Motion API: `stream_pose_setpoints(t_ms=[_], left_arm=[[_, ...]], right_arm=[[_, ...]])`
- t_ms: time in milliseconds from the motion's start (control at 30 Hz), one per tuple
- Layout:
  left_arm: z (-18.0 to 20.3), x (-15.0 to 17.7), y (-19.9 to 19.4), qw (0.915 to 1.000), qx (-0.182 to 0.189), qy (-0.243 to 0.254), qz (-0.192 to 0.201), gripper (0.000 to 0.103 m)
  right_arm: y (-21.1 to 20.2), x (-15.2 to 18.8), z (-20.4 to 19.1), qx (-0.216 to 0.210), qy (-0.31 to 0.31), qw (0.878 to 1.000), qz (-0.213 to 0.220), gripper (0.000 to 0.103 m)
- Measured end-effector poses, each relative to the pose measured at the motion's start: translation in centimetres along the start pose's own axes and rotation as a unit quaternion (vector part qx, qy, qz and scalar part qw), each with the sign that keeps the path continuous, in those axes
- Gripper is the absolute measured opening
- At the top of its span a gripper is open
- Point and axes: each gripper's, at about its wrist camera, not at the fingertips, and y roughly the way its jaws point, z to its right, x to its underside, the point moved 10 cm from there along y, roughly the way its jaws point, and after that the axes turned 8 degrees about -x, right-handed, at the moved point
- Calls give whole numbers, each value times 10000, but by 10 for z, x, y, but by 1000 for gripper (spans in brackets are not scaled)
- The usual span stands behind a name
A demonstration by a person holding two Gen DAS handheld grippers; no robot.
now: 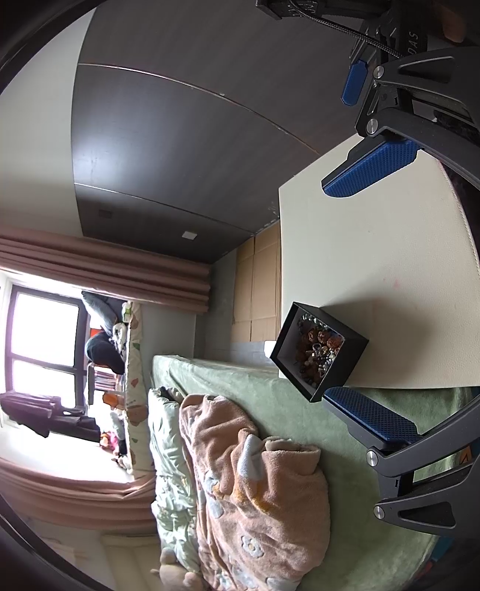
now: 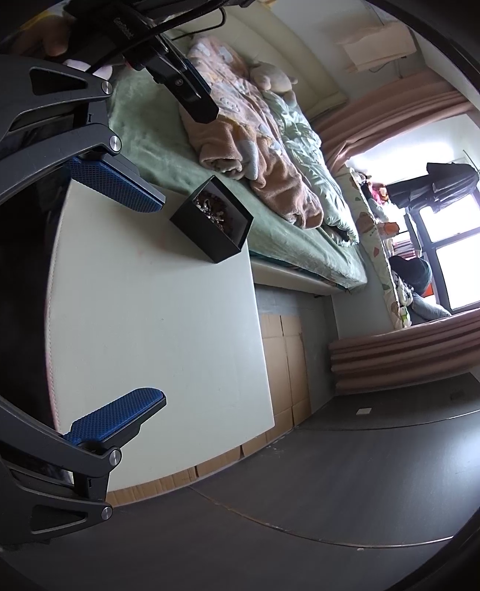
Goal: Organize jewelry
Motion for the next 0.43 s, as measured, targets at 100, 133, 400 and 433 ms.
stream_pose_setpoints(t_ms=[100,133,400,433], left_arm=[[0,1,1,10000,-9,-9,-18,103],[0,1,1,10000,-21,-13,-20,103],[0,2,1,9999,-99,99,17,103],[0,3,2,9999,-90,100,-3,103]], right_arm=[[0,0,0,1,-7,10000,-10,96],[0,0,0,4,-6,10000,-2,96],[4,4,-2,7,-46,10000,-53,96],[5,5,-2,16,-59,10000,-64,96]])
